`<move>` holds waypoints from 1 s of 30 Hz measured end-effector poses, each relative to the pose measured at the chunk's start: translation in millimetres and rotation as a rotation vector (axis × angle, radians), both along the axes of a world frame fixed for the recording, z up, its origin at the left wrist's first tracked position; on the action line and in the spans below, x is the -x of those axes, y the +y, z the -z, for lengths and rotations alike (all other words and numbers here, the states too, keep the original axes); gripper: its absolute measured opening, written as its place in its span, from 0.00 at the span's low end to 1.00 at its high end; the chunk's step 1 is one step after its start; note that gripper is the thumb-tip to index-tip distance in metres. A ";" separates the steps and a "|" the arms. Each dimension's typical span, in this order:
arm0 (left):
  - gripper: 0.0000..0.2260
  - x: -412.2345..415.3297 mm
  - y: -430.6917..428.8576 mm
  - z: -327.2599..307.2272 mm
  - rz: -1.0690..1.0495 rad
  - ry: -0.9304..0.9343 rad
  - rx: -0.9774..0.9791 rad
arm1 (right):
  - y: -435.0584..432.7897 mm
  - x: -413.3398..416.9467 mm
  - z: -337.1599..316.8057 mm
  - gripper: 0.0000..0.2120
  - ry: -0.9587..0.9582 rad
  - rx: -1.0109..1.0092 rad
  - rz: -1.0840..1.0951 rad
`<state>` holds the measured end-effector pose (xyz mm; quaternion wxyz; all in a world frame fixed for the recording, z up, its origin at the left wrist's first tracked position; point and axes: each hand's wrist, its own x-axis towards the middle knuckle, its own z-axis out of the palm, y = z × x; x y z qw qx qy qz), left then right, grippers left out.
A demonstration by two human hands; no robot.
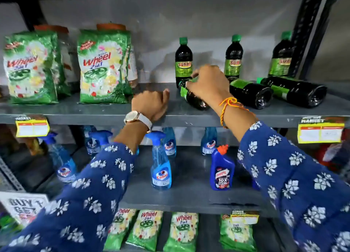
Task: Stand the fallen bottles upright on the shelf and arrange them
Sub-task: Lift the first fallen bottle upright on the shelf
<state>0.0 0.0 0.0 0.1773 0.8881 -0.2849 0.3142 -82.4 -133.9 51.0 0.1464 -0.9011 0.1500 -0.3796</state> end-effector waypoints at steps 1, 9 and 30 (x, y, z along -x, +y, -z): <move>0.22 -4.4 0.7 2.9 0.007 0.092 -0.031 | -0.1 -4.8 -4.5 0.15 0.042 -0.033 0.015; 0.19 1.7 8.0 17.9 0.063 0.152 -0.215 | -2.9 -39.3 -18.4 0.27 0.281 0.013 0.170; 0.19 5.8 8.7 34.1 0.119 0.037 -0.073 | -16.0 -58.1 12.6 0.26 -0.296 -0.429 -0.009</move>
